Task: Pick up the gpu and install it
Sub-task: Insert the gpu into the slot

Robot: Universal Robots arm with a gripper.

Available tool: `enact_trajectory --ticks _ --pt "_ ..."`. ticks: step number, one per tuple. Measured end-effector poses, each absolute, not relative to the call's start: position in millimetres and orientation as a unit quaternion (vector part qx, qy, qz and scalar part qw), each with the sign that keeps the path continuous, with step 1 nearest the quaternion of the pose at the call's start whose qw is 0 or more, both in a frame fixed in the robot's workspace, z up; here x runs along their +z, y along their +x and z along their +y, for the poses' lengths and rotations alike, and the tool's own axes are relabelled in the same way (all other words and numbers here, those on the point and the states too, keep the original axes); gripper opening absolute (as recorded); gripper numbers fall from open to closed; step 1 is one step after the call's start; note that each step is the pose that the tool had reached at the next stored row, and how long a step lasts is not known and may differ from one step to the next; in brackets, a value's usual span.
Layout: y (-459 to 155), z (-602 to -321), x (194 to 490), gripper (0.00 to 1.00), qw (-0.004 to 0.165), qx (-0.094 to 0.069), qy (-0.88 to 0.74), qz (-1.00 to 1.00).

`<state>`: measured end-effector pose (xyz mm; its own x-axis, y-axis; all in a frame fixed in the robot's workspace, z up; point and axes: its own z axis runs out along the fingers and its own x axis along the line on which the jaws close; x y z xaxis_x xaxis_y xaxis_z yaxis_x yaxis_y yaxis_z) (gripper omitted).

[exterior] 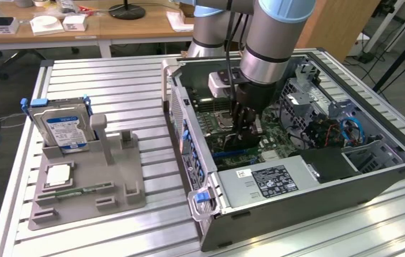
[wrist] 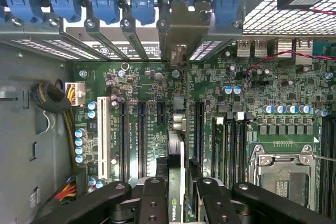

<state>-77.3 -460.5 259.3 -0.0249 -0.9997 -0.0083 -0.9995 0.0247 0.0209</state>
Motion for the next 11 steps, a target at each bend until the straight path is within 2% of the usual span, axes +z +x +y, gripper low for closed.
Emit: enact_trajectory --ticks 11 --pt "-76.5 -460.4 261.5 0.26 0.005 -0.011 0.698 -0.716"
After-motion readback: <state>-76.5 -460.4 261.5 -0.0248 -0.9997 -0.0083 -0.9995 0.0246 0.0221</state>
